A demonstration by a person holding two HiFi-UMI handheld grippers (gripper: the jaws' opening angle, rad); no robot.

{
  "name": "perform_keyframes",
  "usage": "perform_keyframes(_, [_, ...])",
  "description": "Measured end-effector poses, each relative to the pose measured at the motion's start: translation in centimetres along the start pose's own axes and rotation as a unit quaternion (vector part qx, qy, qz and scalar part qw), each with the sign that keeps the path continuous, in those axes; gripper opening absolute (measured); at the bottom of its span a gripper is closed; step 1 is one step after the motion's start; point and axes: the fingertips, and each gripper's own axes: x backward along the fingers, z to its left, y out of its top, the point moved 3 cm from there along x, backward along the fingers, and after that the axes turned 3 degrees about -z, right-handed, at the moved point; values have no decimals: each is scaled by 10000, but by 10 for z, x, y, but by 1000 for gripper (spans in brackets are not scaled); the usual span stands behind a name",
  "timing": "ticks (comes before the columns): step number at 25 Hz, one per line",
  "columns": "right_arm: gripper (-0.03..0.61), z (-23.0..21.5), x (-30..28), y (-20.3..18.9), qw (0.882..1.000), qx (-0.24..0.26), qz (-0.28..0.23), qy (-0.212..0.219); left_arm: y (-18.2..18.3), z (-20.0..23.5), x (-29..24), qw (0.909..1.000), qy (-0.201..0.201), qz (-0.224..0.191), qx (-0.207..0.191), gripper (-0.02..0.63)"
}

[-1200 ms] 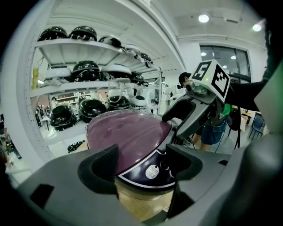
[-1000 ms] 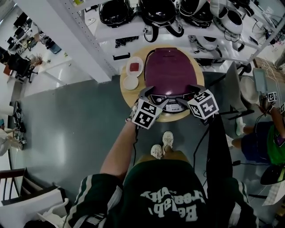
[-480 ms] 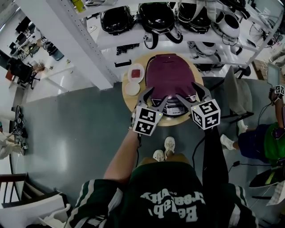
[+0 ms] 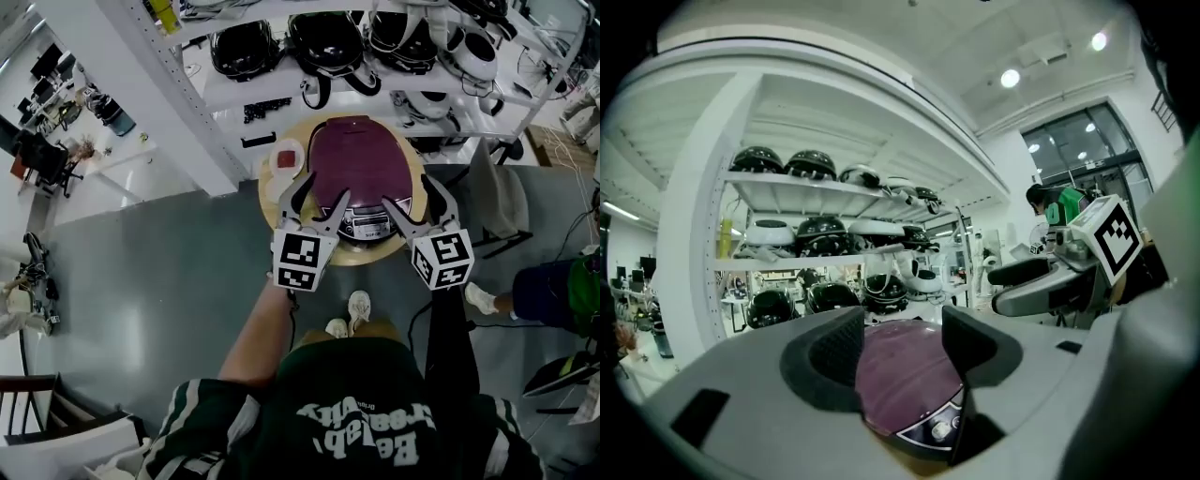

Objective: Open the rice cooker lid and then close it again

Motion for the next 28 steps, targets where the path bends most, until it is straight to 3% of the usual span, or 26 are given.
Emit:
perform_keyframes(8, [364, 11, 21, 8, 9997, 94, -187, -89, 22, -2, 18, 9995, 26, -263, -196, 261])
perform_keyframes(16, [318, 10, 29, 16, 9989, 117, -329, -315, 24, 0, 29, 9989, 194, -386, -207, 217])
perform_keyframes(22, [192, 5, 42, 19, 9975, 50, -443, -553, 26, -1, 39, 9971, 426, -575, -267, 85])
perform_keyframes(25, [3, 1, 49, 24, 9957, 48, -548, -747, 25, 1, 41, 9970, 495, -541, -239, 21])
perform_keyframes(28, [3, 2, 50, 26, 9954, 95, -608, -731, 21, 7, 41, 9971, 604, -446, -142, 0])
